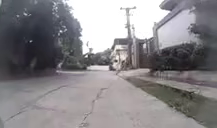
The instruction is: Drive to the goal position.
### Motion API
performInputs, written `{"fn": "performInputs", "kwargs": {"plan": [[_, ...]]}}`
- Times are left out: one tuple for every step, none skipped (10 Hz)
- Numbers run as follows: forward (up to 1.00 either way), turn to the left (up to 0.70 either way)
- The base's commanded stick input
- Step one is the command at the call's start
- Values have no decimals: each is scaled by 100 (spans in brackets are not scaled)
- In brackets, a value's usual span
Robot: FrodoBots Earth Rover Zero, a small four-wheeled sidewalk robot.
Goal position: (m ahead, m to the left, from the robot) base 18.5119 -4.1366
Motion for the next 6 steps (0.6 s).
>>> {"fn": "performInputs", "kwargs": {"plan": [[50,0],[50,0],[50,0],[50,0],[50,0],[50,0]]}}
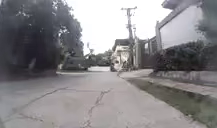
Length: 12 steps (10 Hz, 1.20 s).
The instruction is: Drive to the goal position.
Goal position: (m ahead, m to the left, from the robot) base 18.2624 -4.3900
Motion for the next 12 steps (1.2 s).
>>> {"fn": "performInputs", "kwargs": {"plan": [[50,0],[50,0],[50,-11],[50,-34],[50,-50],[50,-50],[50,-50],[50,-50],[50,0],[50,0],[50,0],[50,0]]}}
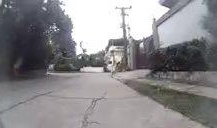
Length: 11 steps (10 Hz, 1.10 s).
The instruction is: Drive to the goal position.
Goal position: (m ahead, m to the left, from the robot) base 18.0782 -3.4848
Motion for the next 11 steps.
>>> {"fn": "performInputs", "kwargs": {"plan": [[50,0],[50,0],[50,0],[50,0],[50,0],[50,0],[50,0],[50,0],[50,0],[50,0],[50,0]]}}
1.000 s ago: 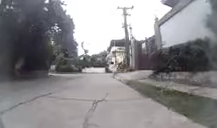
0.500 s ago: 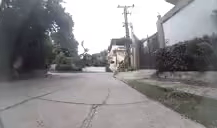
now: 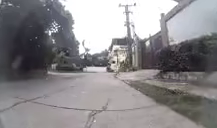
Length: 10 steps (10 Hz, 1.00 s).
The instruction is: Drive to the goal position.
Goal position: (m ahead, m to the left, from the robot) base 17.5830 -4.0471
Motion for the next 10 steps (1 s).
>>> {"fn": "performInputs", "kwargs": {"plan": [[50,0],[50,0],[50,0],[50,0],[50,0],[50,0],[50,0],[50,0],[50,0],[50,0]]}}
